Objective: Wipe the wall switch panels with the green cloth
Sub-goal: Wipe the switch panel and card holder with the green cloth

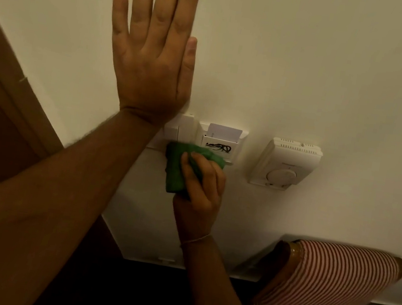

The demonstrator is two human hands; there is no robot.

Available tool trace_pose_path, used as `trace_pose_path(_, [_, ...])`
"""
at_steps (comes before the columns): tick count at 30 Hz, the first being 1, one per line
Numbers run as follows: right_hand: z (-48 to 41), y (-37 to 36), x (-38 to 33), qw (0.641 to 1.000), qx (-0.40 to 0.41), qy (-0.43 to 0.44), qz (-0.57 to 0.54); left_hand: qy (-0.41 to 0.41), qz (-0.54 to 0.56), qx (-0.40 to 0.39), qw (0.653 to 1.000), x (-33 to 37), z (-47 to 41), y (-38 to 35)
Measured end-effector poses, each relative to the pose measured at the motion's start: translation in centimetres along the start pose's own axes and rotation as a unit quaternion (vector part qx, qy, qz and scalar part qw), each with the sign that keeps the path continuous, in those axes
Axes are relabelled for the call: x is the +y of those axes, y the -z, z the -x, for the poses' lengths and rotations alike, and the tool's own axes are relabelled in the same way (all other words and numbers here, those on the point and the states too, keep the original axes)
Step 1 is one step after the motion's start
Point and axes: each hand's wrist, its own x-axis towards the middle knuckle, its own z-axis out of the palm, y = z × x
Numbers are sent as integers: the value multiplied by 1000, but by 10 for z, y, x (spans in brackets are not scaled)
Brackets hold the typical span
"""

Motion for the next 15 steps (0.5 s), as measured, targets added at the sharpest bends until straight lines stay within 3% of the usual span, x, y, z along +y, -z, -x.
trace_pose_path(7, [-1, 34, 35, 992, 111, -67, 7, -7, 10, -23, 1000, 0, -4, 2])
trace_pose_path(15, [-9, 8, -4, 1000, 1, -8, 12, -4, 45, -35, 998, 0, -6, 4])
